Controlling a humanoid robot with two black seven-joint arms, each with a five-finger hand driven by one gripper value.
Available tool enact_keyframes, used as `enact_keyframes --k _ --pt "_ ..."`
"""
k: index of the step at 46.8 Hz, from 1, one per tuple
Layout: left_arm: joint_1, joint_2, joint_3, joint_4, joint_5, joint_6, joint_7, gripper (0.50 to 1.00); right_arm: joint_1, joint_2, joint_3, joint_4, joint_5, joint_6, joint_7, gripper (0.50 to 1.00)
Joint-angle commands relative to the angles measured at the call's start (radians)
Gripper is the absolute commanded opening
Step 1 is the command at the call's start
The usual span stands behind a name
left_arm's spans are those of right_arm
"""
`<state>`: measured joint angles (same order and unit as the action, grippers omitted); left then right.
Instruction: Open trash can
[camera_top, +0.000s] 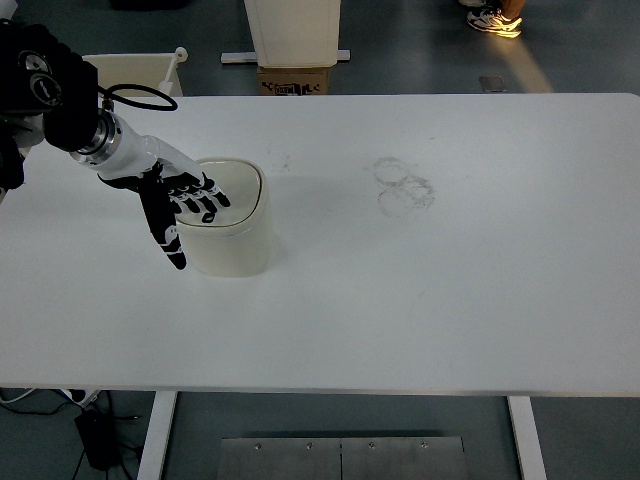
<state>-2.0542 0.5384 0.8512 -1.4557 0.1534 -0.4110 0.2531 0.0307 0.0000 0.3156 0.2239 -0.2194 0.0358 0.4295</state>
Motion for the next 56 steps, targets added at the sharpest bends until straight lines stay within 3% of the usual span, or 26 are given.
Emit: enact_keyframes --k 1,31,56 --pt "-0.001 0.002 -0.001 0.0 0.0 0.0 0.0 1.0 0.0 0.0 0.0 0.0 0.0 0.001 0.0 0.991" --pt "-0.032 0.009 -0.107 0.08 -0.002 -0.009 -0.002 1.0 0.0 0.0 0.0 0.0 0.002 0.001 0.0 0.993" --pt "-0.049 0.023 -0.204 0.216 -0.011 -0.002 -0.002 1.0 -0.003 0.0 0.0 0.0 0.002 -0.001 0.0 0.991"
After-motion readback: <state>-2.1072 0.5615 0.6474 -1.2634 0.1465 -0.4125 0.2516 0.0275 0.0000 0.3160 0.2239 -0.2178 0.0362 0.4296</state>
